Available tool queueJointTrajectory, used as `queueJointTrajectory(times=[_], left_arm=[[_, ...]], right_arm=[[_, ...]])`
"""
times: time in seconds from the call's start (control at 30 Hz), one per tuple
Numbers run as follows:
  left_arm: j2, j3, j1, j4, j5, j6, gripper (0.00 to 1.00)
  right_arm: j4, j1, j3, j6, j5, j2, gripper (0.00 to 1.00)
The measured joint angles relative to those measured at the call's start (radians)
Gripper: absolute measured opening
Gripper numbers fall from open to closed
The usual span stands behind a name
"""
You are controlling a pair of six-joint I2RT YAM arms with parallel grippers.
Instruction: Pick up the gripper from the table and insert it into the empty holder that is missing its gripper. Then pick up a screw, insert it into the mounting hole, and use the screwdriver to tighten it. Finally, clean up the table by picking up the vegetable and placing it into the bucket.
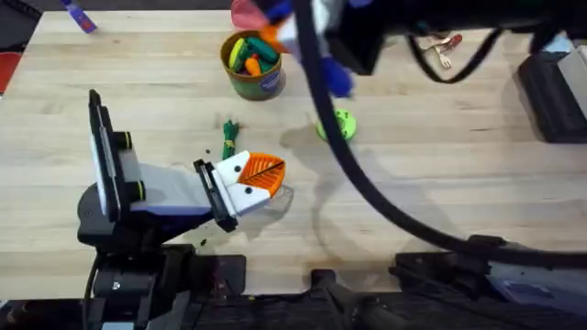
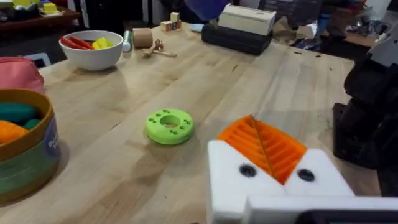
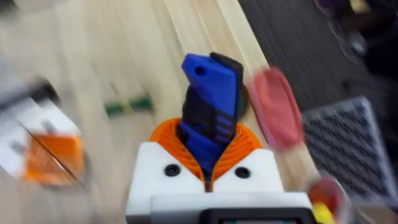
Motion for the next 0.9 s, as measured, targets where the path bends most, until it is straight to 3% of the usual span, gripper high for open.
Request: queueJointTrajectory(times=[0.27,0.43,0.67,0.7,0.9], left_arm=[[0.0,0.0,0.0,0.0,0.0,0.0,0.008],[0.0,0.0,0.0,0.0,0.0,0.0,0.008],[0.0,0.0,0.0,0.0,0.0,0.011,0.008],[0.0,0.0,0.0,0.0,0.0,0.015,0.008],[0.0,0.0,0.0,0.0,0.0,0.018,0.008]], right_arm=[[-0.225,-0.085,0.003,-0.198,0.259,0.04,0.023],[-0.41,-0.188,0.003,-0.282,0.336,0.124,0.023],[-0.433,-0.329,0.003,-0.326,0.361,0.302,0.023],[-0.428,-0.376,0.003,-0.33,0.361,0.382,0.023],[-0.325,-0.446,-0.042,-0.33,0.361,0.502,0.023]])
